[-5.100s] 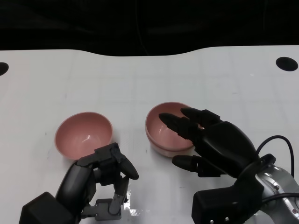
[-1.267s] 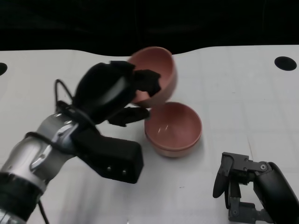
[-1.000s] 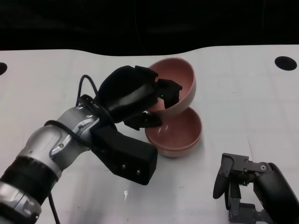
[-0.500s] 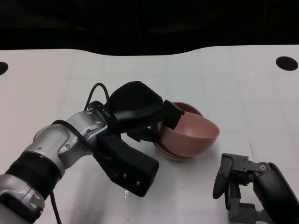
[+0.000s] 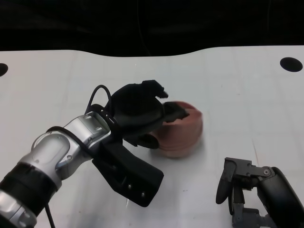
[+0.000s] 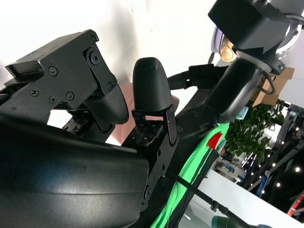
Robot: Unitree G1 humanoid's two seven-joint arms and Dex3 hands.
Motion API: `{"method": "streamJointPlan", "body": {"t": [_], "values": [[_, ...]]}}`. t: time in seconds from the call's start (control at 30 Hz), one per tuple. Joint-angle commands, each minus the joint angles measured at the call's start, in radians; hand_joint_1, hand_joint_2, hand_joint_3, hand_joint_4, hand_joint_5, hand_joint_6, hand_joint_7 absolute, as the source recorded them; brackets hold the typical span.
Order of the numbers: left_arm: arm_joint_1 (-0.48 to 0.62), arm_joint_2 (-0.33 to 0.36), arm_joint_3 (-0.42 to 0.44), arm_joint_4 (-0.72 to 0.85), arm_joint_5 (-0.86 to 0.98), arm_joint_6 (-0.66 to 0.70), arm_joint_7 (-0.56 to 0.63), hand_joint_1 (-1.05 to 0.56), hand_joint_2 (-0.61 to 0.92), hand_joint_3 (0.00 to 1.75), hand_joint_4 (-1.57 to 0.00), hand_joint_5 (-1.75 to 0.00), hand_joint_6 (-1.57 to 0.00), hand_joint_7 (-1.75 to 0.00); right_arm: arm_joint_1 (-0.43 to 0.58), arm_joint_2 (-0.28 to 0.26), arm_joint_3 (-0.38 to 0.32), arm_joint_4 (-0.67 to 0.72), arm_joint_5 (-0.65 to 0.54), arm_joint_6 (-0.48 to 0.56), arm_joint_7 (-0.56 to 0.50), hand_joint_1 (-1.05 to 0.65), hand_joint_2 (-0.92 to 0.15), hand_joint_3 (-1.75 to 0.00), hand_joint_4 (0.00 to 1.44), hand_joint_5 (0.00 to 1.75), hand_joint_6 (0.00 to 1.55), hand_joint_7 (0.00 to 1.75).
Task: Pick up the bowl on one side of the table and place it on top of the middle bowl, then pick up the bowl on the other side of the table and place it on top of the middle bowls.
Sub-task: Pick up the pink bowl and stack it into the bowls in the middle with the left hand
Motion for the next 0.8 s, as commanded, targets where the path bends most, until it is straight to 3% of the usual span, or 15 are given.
{"method": "streamJointPlan", "body": {"t": [0.03, 0.33, 0.47, 0.57, 0.7, 0.8], "values": [[0.044, 0.026, 0.012, -0.049, 0.026, 0.042, 0.042, -0.69, 0.92, 0.43, -0.06, -0.37, -0.34, 0.0, 0.01, -0.006, -0.005, -0.016, 0.012, 0.009, 0.001, -0.08, -0.18, -1.69, 0.96, 1.75, 0.85, 1.56], [0.137, 0.048, 0.042, -0.162, 0.022, 0.11, 0.048, -0.7, 0.92, 0.45, 0.0, -0.28, -0.23, 0.0, 0.007, -0.008, -0.015, -0.008, 0.032, 0.001, 0.011, -0.08, -0.18, -1.69, 0.96, 1.75, 0.85, 1.55], [0.223, 0.04, 0.118, -0.21, -0.115, 0.085, 0.049, -0.7, 0.92, 0.4, 0.0, -0.29, -0.21, 0.0, 0.008, -0.008, -0.014, -0.01, 0.031, 0.003, 0.012, -0.07, -0.17, -1.7, 0.96, 1.75, 0.85, 1.54], [0.323, 0.023, 0.2, -0.274, -0.276, 0.069, 0.032, -0.66, 0.92, 0.42, 0.0, -0.21, -0.15, 0.0, 0.009, -0.006, -0.011, -0.01, 0.025, 0.0, 0.01, -0.07, -0.18, -1.7, 0.96, 1.75, 0.85, 1.54], [0.465, -0.013, 0.285, -0.37, -0.459, 0.059, 0.02, -0.6, 0.92, 0.37, 0.0, -0.29, -0.16, -0.01, 0.006, -0.005, -0.009, -0.008, 0.026, 0.006, 0.012, -0.07, -0.18, -1.69, 0.95, 1.75, 0.85, 1.54], [0.569, -0.049, 0.333, -0.428, -0.57, 0.043, 0.022, -0.53, 0.92, 0.29, 0.0, -0.52, -0.21, -0.05, 0.003, -0.005, -0.009, -0.008, 0.022, 0.009, 0.01, -0.07, -0.18, -1.69, 0.96, 1.75, 0.85, 1.54]]}}
